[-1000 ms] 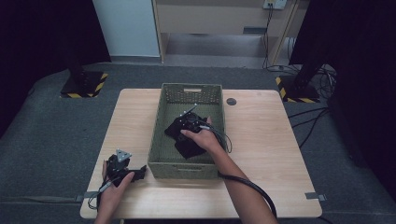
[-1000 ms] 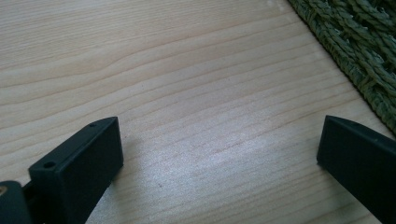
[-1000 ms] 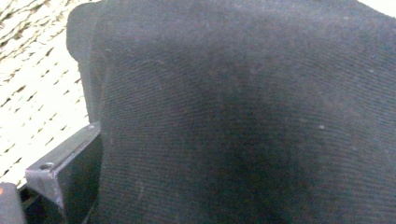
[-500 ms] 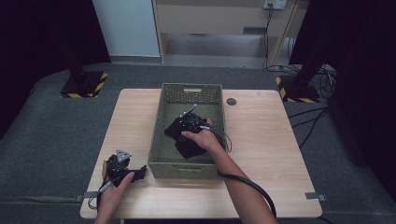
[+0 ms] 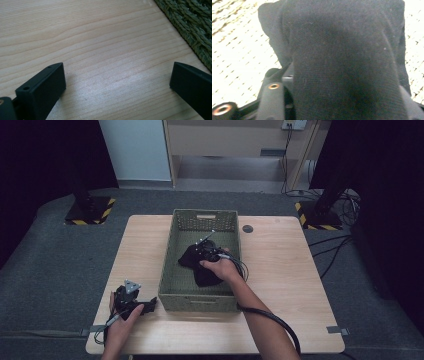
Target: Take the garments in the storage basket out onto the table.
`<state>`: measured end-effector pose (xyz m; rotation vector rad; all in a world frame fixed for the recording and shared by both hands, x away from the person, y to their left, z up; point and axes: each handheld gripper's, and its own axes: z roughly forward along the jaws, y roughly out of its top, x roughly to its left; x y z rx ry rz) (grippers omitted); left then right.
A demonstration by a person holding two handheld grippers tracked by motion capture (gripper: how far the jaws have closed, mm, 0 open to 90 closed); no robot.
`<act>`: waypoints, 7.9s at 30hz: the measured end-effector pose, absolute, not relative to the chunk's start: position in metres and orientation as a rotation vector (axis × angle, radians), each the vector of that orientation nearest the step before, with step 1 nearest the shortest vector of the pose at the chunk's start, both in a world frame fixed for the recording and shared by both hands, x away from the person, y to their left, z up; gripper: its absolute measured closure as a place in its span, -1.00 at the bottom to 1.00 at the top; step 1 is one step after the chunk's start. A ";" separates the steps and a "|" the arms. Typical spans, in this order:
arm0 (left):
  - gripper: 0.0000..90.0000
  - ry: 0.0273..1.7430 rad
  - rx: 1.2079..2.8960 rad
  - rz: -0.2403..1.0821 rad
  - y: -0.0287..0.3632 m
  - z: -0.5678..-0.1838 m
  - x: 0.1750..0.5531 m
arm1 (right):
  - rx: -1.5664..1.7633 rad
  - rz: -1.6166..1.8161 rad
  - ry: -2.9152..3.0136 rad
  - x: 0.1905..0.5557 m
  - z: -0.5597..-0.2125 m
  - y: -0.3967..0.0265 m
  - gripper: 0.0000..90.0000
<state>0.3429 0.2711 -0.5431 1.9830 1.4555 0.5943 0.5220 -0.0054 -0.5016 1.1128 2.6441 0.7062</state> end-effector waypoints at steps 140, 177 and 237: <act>-1.00 1.456 1.983 0.594 0.271 -0.543 0.343 | 1.231 1.161 2.295 0.454 -0.342 -0.183 0.29; -1.00 1.456 1.983 0.594 0.271 -0.543 0.343 | 1.372 1.146 2.185 0.458 -0.350 -0.239 0.30; -1.00 1.456 1.983 0.594 0.271 -0.543 0.343 | 1.523 0.949 2.194 0.485 -0.423 -0.252 0.28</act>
